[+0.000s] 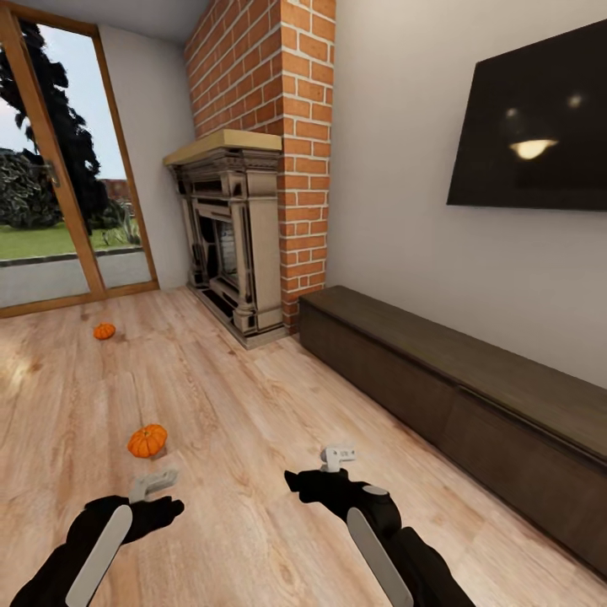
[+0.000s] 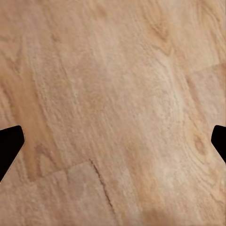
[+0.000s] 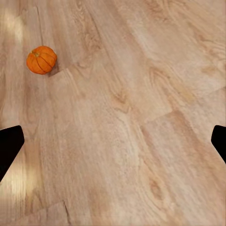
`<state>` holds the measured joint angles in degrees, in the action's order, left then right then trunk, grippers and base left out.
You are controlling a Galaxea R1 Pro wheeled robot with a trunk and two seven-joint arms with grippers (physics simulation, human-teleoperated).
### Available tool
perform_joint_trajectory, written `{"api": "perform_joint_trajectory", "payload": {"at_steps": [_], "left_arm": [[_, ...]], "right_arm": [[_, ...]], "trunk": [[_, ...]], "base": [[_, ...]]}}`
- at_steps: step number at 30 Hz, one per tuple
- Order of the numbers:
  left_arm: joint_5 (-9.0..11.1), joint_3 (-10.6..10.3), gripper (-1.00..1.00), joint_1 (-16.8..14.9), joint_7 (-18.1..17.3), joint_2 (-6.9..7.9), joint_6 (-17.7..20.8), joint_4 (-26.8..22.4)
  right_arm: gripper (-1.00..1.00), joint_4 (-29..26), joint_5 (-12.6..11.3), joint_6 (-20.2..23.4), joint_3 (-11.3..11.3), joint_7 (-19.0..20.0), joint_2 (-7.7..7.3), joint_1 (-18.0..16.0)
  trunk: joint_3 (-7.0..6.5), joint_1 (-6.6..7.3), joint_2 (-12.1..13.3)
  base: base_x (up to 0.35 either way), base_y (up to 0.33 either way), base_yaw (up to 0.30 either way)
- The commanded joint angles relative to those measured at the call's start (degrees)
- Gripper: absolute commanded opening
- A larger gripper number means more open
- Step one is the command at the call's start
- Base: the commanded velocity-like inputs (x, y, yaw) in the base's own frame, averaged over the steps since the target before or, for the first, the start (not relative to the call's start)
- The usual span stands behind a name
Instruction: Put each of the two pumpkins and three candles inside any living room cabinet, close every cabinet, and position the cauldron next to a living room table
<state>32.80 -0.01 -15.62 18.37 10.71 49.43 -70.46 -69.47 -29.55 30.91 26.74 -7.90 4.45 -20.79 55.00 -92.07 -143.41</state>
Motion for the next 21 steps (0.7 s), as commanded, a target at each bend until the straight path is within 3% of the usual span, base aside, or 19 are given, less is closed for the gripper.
{"api": "perform_joint_trajectory", "payload": {"at_steps": [1,8,9,14,21], "left_arm": [[0.3,0.0,1.0,0.0,0.2,0.05,-0.2,0.3],[-2.0,0.0,1.0,0.0,-2.1,0.05,-2.4,0.5],[-31.8,0.0,1.0,0.0,-36.6,0.06,-22.4,0.5],[-31.7,0.0,1.0,0.0,-36.5,0.08,-22.4,0.5],[-31.8,0.0,1.0,0.0,-36.5,0.05,-22.4,0.5]], "right_arm": [[1.0,0.3,-0.6,-0.2,0.1,-0.2,-0.09,0.0],[1.0,2.5,-0.8,-2.4,0.2,1.3,0.11,0.0],[1.0,10.7,-0.8,-8.0,0.2,1.2,0.21,0.0],[1.0,14.9,-0.1,-8.5,0.4,1.0,0.37,0.0],[1.0,16.1,0.2,-10.4,0.6,1.1,0.38,0.0]], "trunk": [[0.06,0.01,0.0],[0.06,0.01,0.0],[0.06,0.01,0.0],[0.23,0.01,0.0],[0.37,0.01,0.0]], "base": [[-0.002,0.086,0.0],[-0.001,0.106,0.014],[0.0,0.021,0.14],[0.0,0.007,0.196],[0.0,0.001,0.058]]}}
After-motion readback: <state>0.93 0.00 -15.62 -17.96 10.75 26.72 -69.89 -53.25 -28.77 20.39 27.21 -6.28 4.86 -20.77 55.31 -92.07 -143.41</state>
